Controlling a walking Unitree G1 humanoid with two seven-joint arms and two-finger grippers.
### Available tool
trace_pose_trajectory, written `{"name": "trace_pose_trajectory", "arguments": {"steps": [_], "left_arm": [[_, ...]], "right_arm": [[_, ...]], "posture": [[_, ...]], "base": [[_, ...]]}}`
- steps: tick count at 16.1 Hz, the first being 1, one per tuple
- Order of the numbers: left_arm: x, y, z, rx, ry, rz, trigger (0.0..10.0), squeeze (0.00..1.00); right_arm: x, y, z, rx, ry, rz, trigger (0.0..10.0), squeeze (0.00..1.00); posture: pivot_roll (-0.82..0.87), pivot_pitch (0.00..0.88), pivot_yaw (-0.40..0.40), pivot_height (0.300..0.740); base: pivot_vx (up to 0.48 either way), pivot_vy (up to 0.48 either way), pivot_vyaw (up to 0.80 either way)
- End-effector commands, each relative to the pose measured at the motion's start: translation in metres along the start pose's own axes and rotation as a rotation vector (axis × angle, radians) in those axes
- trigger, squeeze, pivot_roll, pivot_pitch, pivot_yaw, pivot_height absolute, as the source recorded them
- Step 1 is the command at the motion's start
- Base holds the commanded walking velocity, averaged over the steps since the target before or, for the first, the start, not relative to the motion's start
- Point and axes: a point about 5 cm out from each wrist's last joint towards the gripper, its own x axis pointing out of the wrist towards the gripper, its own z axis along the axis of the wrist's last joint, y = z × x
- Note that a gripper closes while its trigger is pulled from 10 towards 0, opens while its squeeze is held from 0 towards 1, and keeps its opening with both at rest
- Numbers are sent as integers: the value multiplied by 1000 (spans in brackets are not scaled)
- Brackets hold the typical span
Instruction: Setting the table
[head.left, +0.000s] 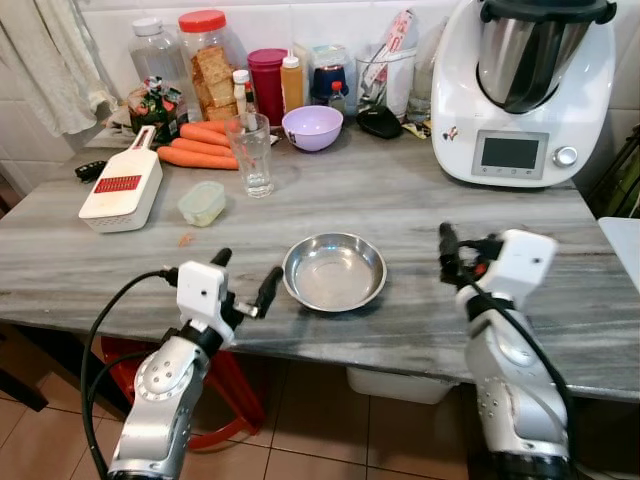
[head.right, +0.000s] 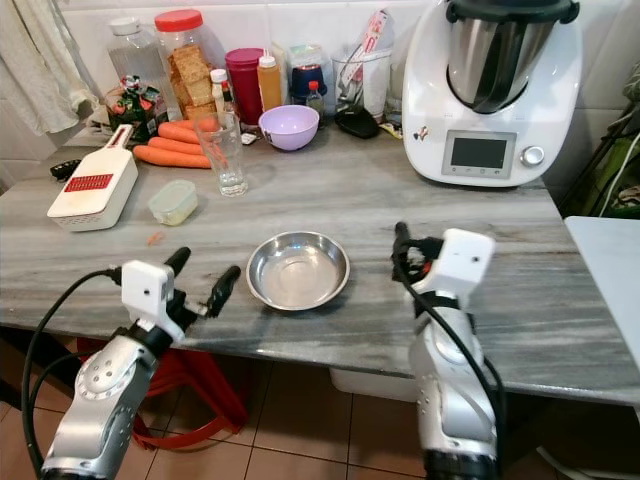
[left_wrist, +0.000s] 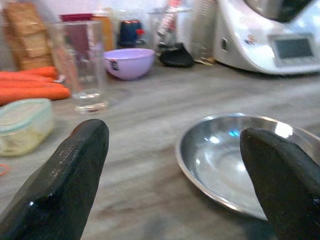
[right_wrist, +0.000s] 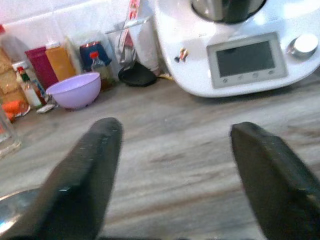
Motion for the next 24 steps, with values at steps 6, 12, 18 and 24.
{"name": "trace_pose_trajectory", "arguments": {"steps": [6, 12, 18, 24], "left_arm": [[0, 13, -5, 57, 65, 171, 10000, 0], [1, 17, -3, 97, 82, 218, 10000, 0], [4, 12, -5, 95, 91, 195, 10000, 0], [4, 11, -6, 91, 102, 200, 10000, 0]], "right_arm": [[-23, -10, 0, -51, -8, -21, 10000, 1000], [-29, -9, 11, -39, -62, -34, 10000, 494], [-30, -7, 8, -39, -40, -26, 10000, 0], [-31, -7, 7, -35, -33, -22, 10000, 0]], "posture": [[-32, 0, 58, 740], [-28, 0, 63, 740], [-34, 0, 65, 740], [-33, 0, 64, 740]], "base": [[0, 0, 0], [0, 0, 0], [0, 0, -171], [-89, 0, -255]]}}
